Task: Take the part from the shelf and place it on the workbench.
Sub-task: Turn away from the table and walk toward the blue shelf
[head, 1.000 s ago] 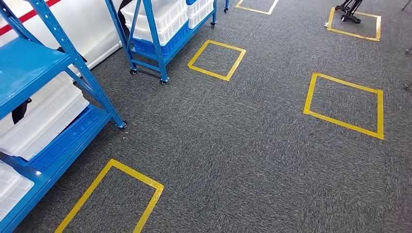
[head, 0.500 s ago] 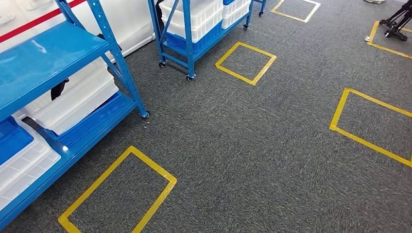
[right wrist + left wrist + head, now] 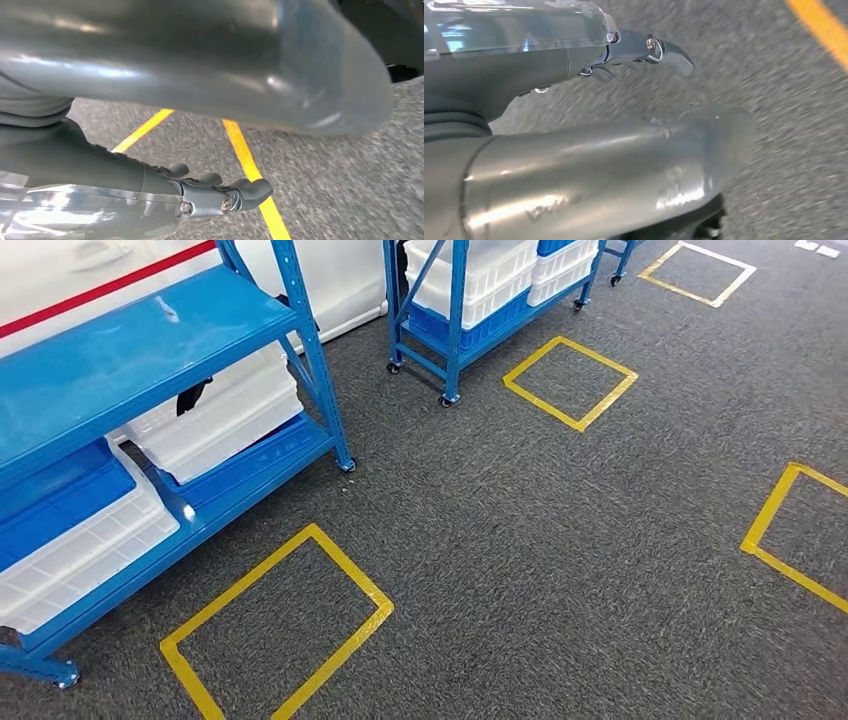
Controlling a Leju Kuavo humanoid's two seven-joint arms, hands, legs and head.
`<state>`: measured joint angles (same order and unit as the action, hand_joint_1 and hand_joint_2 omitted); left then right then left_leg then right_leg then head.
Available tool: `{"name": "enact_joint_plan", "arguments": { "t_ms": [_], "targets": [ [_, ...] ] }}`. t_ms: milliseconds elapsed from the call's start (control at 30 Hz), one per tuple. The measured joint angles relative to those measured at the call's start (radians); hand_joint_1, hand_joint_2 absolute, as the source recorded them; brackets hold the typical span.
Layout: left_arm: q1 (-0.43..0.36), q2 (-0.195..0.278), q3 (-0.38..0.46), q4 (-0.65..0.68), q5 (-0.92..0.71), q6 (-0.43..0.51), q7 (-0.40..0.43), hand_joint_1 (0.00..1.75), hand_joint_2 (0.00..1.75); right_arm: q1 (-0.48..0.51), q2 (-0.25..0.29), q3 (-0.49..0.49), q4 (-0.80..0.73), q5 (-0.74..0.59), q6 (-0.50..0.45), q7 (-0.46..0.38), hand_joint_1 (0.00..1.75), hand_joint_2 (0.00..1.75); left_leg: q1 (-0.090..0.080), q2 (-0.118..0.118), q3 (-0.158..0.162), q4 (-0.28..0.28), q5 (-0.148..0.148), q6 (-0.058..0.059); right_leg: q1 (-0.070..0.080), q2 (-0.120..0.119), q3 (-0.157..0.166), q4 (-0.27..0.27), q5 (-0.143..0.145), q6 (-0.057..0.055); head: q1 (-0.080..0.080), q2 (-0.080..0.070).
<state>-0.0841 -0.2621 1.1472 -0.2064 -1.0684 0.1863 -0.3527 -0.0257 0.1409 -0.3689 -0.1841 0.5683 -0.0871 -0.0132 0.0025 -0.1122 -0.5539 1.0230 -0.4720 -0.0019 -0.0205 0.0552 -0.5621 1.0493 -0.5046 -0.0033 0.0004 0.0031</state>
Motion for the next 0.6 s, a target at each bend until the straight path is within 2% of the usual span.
{"name": "enact_joint_plan", "arguments": {
  "t_ms": [33, 100, 167, 233, 267, 300, 333, 367, 400, 433, 467, 500, 533, 567, 600],
  "targets": [
    [0.001, 0.0, 0.003, 0.0, 0.001, -0.007, 0.008, 0.0, 0.0, -0.001, 0.001, 0.0, 0.0, 0.001, 0.003, 0.001, 0.0, 0.0, 0.002, -0.005, -0.002, 0.0, 0.0, -0.005, 0.0, -0.011, 0.001, -0.001, 0.001, -0.007, 0.0, 0.0],
    [0.001, 0.001, 0.006, 0.0, 0.003, -0.018, 0.016, 0.0, 0.0, -0.002, 0.002, 0.0, 0.0, 0.002, 0.006, 0.002, 0.0, 0.0, 0.002, 0.024, -0.015, 0.028, -0.02, -0.014, 0.0, -0.033, 0.003, -0.007, 0.003, -0.021, -0.005, 0.0],
    [-0.001, 0.001, 0.009, 0.0, 0.004, -0.023, 0.022, 0.0, 0.0, 0.001, 0.004, 0.0, 0.0, 0.003, 0.006, 0.003, 0.0, 0.0, 0.002, 0.077, -0.062, 0.13, -0.076, -0.021, 0.002, -0.059, 0.005, -0.01, 0.003, -0.031, -0.012, 0.0],
    [-0.002, 0.001, 0.009, 0.0, 0.002, -0.023, 0.026, 0.0, 0.0, 0.003, 0.004, 0.0, 0.0, 0.004, 0.006, 0.003, 0.0, 0.0, 0.004, 0.098, -0.126, 0.26, -0.13, -0.026, 0.006, -0.088, 0.004, -0.01, 0.0, -0.036, -0.015, 0.0],
    [-0.001, 0.001, 0.01, 0.0, 0.001, -0.022, 0.028, 0.0, 0.0, 0.004, 0.004, 0.0, 0.0, 0.004, 0.006, 0.003, 0.0, 0.0, 0.004, 0.102, -0.141, 0.287, -0.132, -0.026, 0.008, -0.102, 0.005, -0.01, -0.001, -0.037, -0.015, 0.0],
    [0.001, 0.001, 0.01, 0.0, 0.0, -0.022, 0.03, 0.0, 0.0, 0.003, 0.004, 0.0, 0.0, 0.004, 0.006, 0.003, 0.0, 0.0, 0.004, 0.105, -0.138, 0.281, -0.117, -0.025, 0.009, -0.115, 0.006, -0.01, -0.002, -0.038, -0.016, 0.0],
    [0.002, 0.001, 0.01, 0.0, 0.0, -0.022, 0.031, 0.0, 0.0, 0.003, 0.004, 0.0, 0.0, 0.004, 0.006, 0.003, 0.0, 0.0, 0.004, 0.11, -0.114, 0.234, -0.086, -0.022, 0.011, -0.127, 0.008, -0.01, -0.004, -0.037, -0.016, 0.0],
    [0.002, 0.001, 0.01, 0.0, 0.0, -0.022, 0.032, 0.0, 0.0, 0.002, 0.005, 0.0, 0.0, 0.004, 0.007, 0.003, 0.0, 0.0, 0.002, 0.129, -0.077, 0.162, -0.049, -0.017, 0.011, -0.138, 0.012, -0.01, -0.006, -0.036, -0.016, 0.0],
    [0.001, 0.001, 0.01, 0.0, 0.0, -0.021, 0.032, 0.0, 0.0, 0.002, 0.005, 0.0, 0.0, 0.004, 0.007, 0.003, 0.0, 0.0, -0.004, 0.153, -0.043, 0.093, -0.024, -0.01, 0.014, -0.148, 0.015, -0.009, -0.009, -0.033, -0.016, 0.0],
    [-0.001, 0.001, 0.01, 0.0, 0.0, -0.022, 0.032, 0.0, 0.0, 0.003, 0.006, 0.0, 0.0, 0.004, 0.007, 0.003, 0.0, 0.0, -0.009, 0.173, -0.018, 0.041, -0.008, -0.003, 0.016, -0.158, 0.018, -0.009, -0.011, -0.028, -0.015, 0.0],
    [-0.003, 0.001, 0.01, 0.0, 0.0, -0.022, 0.032, 0.0, 0.0, 0.003, 0.007, 0.0, 0.0, 0.004, 0.007, 0.002, 0.0, 0.0, -0.014, 0.188, -0.005, 0.012, -0.003, 0.003, 0.017, -0.167, 0.02, -0.009, -0.013, -0.024, -0.015, 0.0],
    [-0.003, 0.001, 0.01, 0.0, -0.001, -0.022, 0.032, 0.0, 0.0, 0.002, 0.008, 0.0, 0.0, 0.004, 0.007, 0.002, 0.0, 0.0, -0.019, 0.185, -0.005, 0.006, -0.006, 0.008, 0.017, -0.177, 0.023, -0.009, -0.015, -0.019, -0.014, 0.0],
    [-0.002, 0.001, 0.01, 0.0, -0.001, -0.022, 0.032, 0.0, 0.0, 0.001, 0.008, -0.001, 0.0, 0.004, 0.007, 0.002, 0.0, 0.0, -0.019, 0.173, -0.006, 0.003, -0.004, 0.014, 0.016, -0.186, 0.027, -0.012, -0.016, -0.013, -0.015, 0.0],
    [0.0, 0.001, 0.01, 0.0, -0.002, -0.022, 0.032, 0.0, 0.0, -0.001, 0.008, -0.001, 0.0, 0.004, 0.008, 0.003, 0.0, 0.0, -0.016, 0.162, -0.002, -0.003, 0.0, 0.02, 0.015, -0.185, 0.031, -0.011, -0.019, -0.007, -0.014, 0.0],
    [0.001, 0.001, 0.01, 0.0, -0.003, -0.023, 0.032, 0.0, 0.0, -0.002, 0.008, -0.001, 0.0, 0.004, 0.008, 0.003, 0.0, 0.0, -0.013, 0.149, 0.002, -0.01, 0.005, 0.025, 0.013, -0.168, 0.03, -0.001, -0.03, -0.001, -0.014, 0.0]
  ]
}}
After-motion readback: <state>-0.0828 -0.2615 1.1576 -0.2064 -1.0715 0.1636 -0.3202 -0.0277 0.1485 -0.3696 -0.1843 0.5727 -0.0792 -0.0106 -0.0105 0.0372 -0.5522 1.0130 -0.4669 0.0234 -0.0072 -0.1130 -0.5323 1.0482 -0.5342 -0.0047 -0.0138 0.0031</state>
